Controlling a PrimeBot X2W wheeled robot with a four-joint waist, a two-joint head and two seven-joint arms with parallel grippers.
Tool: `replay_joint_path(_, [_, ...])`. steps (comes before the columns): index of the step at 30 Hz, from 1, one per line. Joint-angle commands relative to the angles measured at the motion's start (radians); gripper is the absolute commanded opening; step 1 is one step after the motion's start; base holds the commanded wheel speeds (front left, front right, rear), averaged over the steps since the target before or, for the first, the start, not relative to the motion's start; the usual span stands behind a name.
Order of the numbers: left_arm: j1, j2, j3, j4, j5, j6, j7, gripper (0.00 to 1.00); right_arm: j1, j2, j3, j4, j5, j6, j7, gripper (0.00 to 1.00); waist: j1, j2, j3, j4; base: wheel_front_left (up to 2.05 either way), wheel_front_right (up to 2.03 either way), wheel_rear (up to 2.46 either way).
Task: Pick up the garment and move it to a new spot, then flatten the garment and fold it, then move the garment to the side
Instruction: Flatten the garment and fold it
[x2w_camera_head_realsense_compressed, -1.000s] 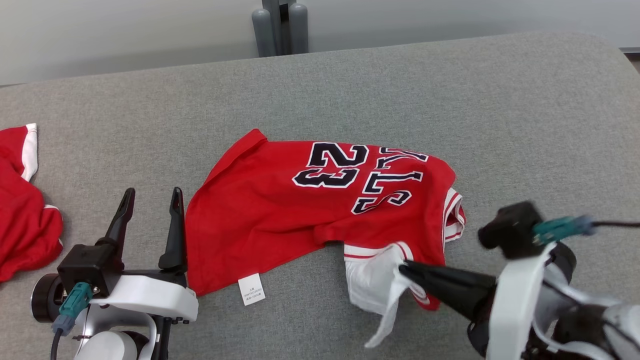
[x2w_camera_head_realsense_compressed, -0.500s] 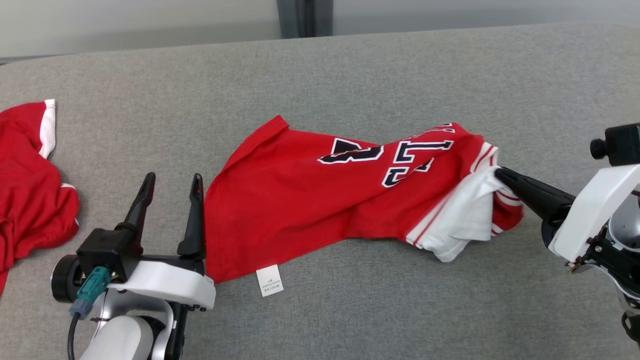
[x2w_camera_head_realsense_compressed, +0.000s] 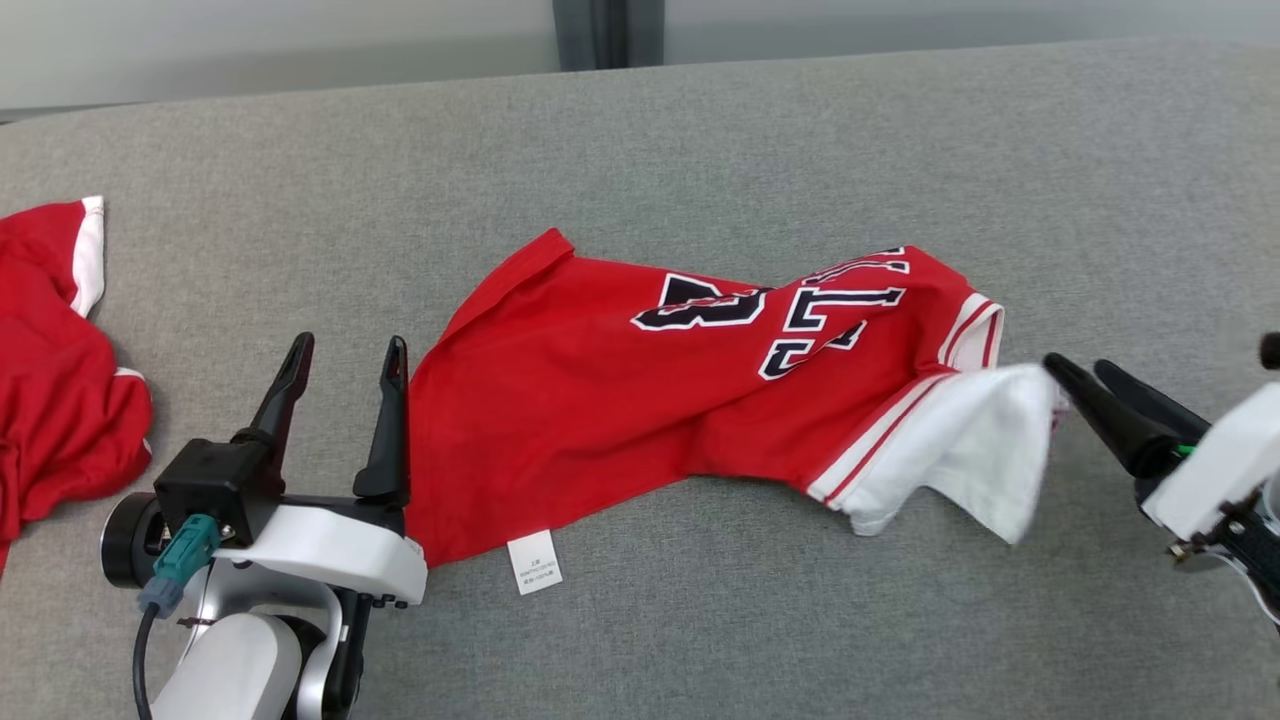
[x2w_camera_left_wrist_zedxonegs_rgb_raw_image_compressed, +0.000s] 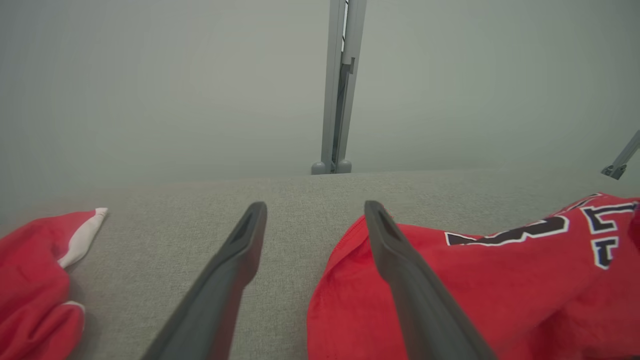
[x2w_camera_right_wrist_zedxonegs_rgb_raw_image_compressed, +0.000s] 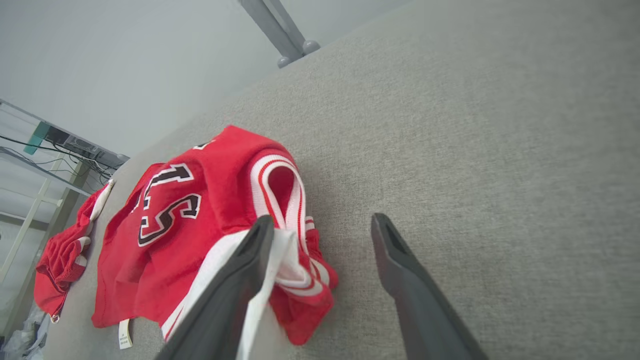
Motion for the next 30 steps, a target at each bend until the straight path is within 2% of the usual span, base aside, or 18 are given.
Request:
replay_joint_path(1, [-0.001, 0.008, 0.006, 0.002, -0.001, 0.001, -0.005, 1.0, 0.022, -0.013, -0.022, -0.004, 0.003, 0.002, -0.039, 1.0, 0.0, -0.0001, -0.008, -0.008, 0.0, 0.0, 0.0])
replay_joint_path(5, [0.01, 0.019, 0.021, -0.002, -0.005, 0.012, -0.009, 1.0, 0.064, -0.002, -0.116, -0.025, -0.038, 0.002, -0.207, 1.0, 0.0, -0.0001, -0.019, -0.027, 0.0, 0.0, 0.0])
replay_joint_path(7, [0.018, 0.026, 0.028, -0.007, -0.007, 0.018, -0.012, 1.0, 0.078, 0.028, -0.164, -0.034, -0.069, 0.002, -0.294, 1.0, 0.0, -0.0001, -0.024, -0.037, 0.0, 0.0, 0.0])
replay_joint_path(11, [0.02, 0.038, 0.044, -0.017, -0.002, 0.03, -0.015, 1.0, 0.08, 0.096, -0.239, -0.081, -0.194, 0.002, -0.429, 1.0, 0.0, -0.0001, -0.038, -0.05, 0.0, 0.0, 0.0])
replay_joint_path(13, [0.024, 0.046, 0.047, -0.026, 0.005, 0.034, -0.022, 1.0, 0.088, 0.128, -0.243, -0.119, -0.279, 0.002, -0.467, 1.0, 0.0, -0.0001, -0.049, -0.053, 0.0, 0.0, 0.0])
replay_joint_path(20, [0.064, 0.05, 0.049, -0.045, 0.009, 0.056, -0.037, 1.0, 0.168, 0.246, -0.216, -0.257, -0.595, 0.002, -0.538, 1.0, 0.0, -0.0001, -0.102, -0.05, 0.0, 0.0, 0.0])
replay_joint_path(30, [0.155, 0.038, 0.044, -0.047, 0.014, 0.074, -0.09, 1.0, 0.328, 0.332, -0.178, -0.321, -0.798, 0.001, -0.53, 1.0, 0.0, -0.0001, -0.183, -0.037, 0.0, 0.0, 0.0])
